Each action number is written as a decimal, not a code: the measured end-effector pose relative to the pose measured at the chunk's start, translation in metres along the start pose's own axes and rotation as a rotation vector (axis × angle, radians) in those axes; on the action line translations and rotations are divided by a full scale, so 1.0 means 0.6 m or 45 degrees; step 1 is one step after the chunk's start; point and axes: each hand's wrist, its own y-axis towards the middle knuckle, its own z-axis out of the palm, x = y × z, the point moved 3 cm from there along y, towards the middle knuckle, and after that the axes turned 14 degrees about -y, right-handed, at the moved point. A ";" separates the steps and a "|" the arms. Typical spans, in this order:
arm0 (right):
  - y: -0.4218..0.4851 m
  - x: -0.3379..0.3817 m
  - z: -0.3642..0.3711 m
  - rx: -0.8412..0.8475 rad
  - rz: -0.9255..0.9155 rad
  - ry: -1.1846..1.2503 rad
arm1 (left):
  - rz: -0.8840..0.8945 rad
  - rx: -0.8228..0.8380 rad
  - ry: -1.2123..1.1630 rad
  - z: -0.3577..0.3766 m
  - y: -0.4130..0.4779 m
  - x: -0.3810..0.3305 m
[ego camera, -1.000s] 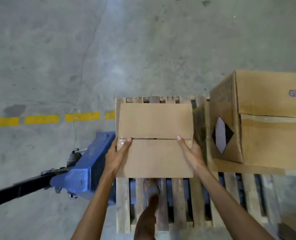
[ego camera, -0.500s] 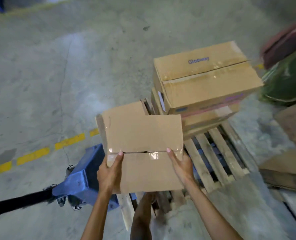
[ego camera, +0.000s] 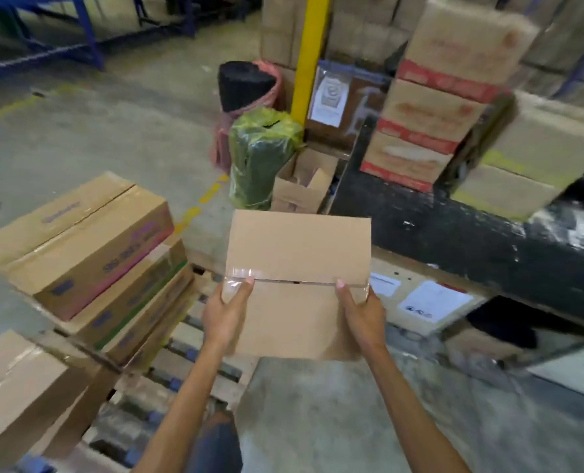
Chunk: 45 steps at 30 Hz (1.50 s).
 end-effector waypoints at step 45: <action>1.119 -0.168 -0.353 0.031 0.716 -0.006 | -0.124 0.507 0.804 1.181 0.591 -0.142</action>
